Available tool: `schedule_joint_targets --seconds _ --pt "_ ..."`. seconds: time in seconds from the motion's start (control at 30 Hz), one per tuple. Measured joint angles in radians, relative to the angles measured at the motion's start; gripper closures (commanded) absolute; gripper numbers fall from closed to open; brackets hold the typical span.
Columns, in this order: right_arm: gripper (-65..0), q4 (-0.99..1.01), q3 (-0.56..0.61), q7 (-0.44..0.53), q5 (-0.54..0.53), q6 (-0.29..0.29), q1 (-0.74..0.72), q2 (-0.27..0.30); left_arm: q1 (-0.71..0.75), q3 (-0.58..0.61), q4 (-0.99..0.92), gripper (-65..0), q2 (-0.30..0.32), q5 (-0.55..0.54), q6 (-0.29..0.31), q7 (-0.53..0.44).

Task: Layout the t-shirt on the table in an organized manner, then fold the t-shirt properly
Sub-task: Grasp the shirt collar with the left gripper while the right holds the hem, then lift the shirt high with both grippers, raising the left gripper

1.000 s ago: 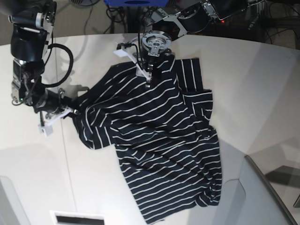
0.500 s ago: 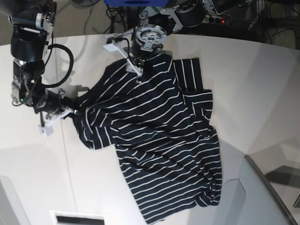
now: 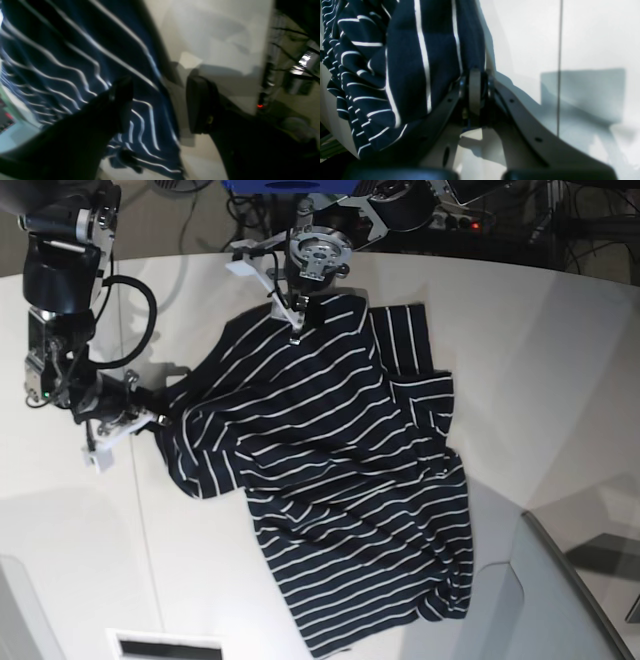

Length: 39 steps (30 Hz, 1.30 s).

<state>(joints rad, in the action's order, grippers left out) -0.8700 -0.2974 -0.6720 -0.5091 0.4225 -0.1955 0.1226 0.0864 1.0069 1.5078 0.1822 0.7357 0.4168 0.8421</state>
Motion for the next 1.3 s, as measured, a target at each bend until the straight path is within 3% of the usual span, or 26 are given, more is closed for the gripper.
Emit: schedule_joint_targets --seconds 0.2,0.4,0.47,0.57,0.6,0.83,0.97,1.1,1.2,1.3 --pt "-0.2 0.0 0.0 0.0 0.0 -0.003 0.0 0.0 -0.017 -0.004 -0.051 -32.6 -0.013 0.024 -0.096 -0.035" --pt "-0.2 0.0 0.0 0.0 -0.001 -0.002 0.0 0.0 -0.037 -0.004 -0.061 -31.8 -0.01 0.017 -0.096 -0.043" --pt "-0.2 0.0 0.0 0.0 0.0 -0.003 0.0 0.0 -0.039 -0.004 -0.073 -24.5 -0.011 0.019 -0.097 -0.046" --pt "-0.2 0.0 0.0 0.0 0.0 -0.003 0.0 0.0 -0.039 -0.002 -0.106 -1.2 -0.016 0.02 -0.103 -0.05" --pt "-0.2 0.0 0.0 0.0 0.0 -0.003 0.0 0.0 -0.038 -0.002 -0.115 0.0 -0.017 0.024 -0.104 -0.051" --pt "-0.2 0.0 0.0 0.0 0.0 -0.002 0.0 0.0 -0.04 -0.003 -0.116 0.0 -0.018 0.025 -0.11 -0.053" --pt "-0.2 -0.001 0.0 -0.002 0.0 -0.002 0.001 0.0 -0.031 -0.038 -0.026 0.0 0.023 -0.027 -0.069 -0.046" --pt "-0.2 -0.047 0.001 -0.067 0.012 -0.007 0.006 -0.005 -0.023 -0.12 0.078 0.0 0.06 -0.028 -0.061 -0.038" --pt "-0.2 -0.152 0.002 -0.12 0.036 -0.023 0.042 -0.014 -0.035 -0.187 0.143 0.0 0.062 -0.026 0.005 -0.039" --pt "-0.2 -0.291 0.002 -0.173 0.035 -0.02 0.075 -0.029 -0.028 -0.229 0.192 0.0 0.062 -0.023 0.012 -0.039"
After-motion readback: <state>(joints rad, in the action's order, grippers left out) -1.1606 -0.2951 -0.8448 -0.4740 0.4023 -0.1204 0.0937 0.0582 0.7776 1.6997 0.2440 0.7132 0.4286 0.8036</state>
